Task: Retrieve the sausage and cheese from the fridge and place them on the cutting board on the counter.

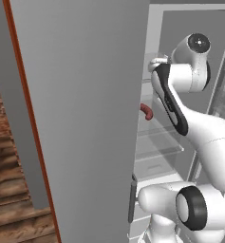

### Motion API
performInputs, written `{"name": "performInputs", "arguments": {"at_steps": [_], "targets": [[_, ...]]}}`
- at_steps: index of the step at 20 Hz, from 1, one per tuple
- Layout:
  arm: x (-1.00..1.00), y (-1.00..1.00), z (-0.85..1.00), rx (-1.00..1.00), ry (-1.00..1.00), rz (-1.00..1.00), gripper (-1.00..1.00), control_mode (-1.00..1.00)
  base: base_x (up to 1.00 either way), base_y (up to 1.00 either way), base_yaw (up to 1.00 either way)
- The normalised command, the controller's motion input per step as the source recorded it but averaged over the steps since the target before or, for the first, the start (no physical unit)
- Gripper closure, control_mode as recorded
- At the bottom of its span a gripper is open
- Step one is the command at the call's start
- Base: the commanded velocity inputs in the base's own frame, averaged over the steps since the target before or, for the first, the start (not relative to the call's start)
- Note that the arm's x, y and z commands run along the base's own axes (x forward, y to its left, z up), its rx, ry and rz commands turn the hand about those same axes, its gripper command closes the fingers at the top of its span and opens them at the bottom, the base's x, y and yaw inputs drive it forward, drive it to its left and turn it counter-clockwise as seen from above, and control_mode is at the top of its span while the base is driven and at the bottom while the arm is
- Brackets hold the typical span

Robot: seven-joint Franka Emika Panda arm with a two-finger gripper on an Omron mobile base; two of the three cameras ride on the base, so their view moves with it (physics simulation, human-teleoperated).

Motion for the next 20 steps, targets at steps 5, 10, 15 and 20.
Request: {"name": "performInputs", "arguments": {"at_steps": [5,10,15,20], "targets": [[0.60,-0.05,0.00,0.00,0.02,0.00,-1.00,-1.00,0.00,0.00,0.00],[0.58,-0.10,-0.01,0.01,0.02,0.00,-1.00,-1.00,0.00,0.00,0.00],[0.48,-0.05,-0.04,0.00,0.02,0.00,-1.00,-1.00,0.00,0.00,0.00],[0.39,-0.02,-0.06,0.00,0.01,0.00,-1.00,-1.00,0.00,0.00,0.00]]}}
